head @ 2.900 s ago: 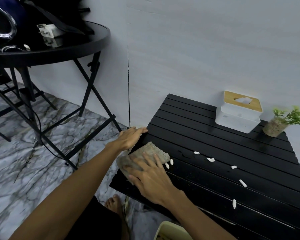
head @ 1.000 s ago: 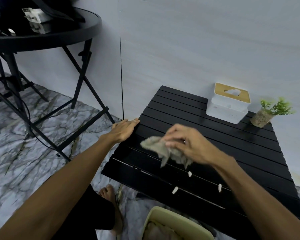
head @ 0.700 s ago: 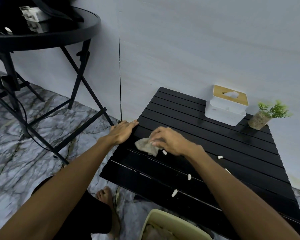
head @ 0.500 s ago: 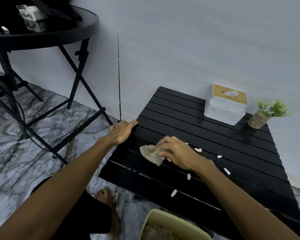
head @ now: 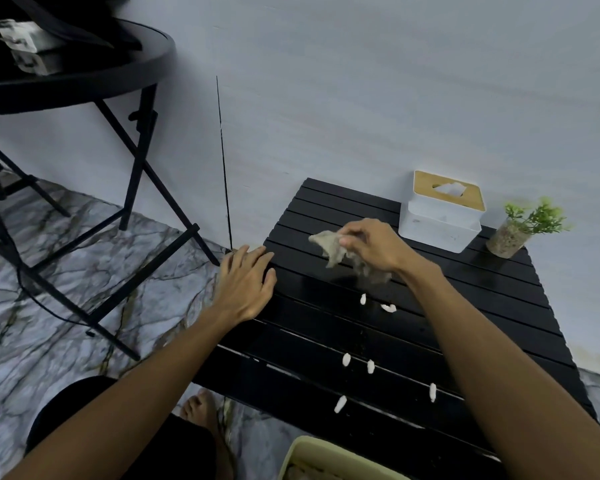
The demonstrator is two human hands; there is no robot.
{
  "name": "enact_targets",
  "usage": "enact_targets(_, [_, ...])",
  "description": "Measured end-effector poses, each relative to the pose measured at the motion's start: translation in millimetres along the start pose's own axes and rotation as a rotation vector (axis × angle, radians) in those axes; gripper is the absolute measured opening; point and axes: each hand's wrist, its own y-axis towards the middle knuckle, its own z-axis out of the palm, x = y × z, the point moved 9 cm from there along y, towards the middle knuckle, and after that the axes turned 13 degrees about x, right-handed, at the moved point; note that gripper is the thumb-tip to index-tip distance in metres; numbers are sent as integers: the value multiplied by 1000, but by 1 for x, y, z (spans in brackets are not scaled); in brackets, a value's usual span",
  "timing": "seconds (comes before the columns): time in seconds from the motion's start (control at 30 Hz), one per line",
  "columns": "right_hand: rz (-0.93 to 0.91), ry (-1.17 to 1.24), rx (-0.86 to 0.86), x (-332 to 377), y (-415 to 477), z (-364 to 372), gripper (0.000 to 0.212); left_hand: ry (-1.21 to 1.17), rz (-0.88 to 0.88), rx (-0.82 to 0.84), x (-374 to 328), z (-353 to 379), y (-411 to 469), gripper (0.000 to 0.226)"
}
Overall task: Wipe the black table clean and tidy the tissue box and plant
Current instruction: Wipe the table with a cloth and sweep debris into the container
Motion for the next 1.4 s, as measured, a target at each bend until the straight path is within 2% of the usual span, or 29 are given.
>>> enact_targets(0.1, [130, -85, 14, -39, 25, 15, 13, 36, 46, 15, -9, 8, 0, 63])
enact_targets(0.2, [185, -212, 33, -65, 21, 43, 27, 68, 67, 20, -16, 14, -3, 60])
enact_targets(0.33, [133, -342, -27, -63, -8, 54, 36, 86, 97, 4, -23, 15, -7, 57])
enact_targets(0.67, [92, -537, 3, -53, -82, 66, 55, 111, 111, 2, -39, 18, -16, 60])
enact_targets(0.77, [55, -466, 52, -45, -99, 75, 47, 113, 119, 8, -44, 19, -17, 61])
enact_targets(0.87, [47, -176, 54, -50, -111, 65, 25, 112, 127, 7, -46, 18, -18, 61])
enact_targets(0.97, [114, 120, -107, -67, -124, 23, 21, 121, 142, 7, -48, 18, -21, 61])
enact_targets(1.03, [200, 184, -228, -87, -135, -7, 21, 124, 152, 20, -48, 20, -23, 61])
enact_targets(1.13, [378, -13, -364, -128, -152, -37, 25, 131, 159, 47, -44, 26, -27, 62])
enact_targets(1.23, [548, -238, -354, -170, -163, -28, 33, 128, 153, 71, -40, 31, -29, 63])
enact_targets(1.3, [572, -291, -350, -182, -165, -10, 37, 126, 150, 82, -40, 32, -29, 63])
enact_targets(1.4, [492, -390, -406, -170, -163, 7, 38, 113, 154, 76, -41, 31, -30, 61])
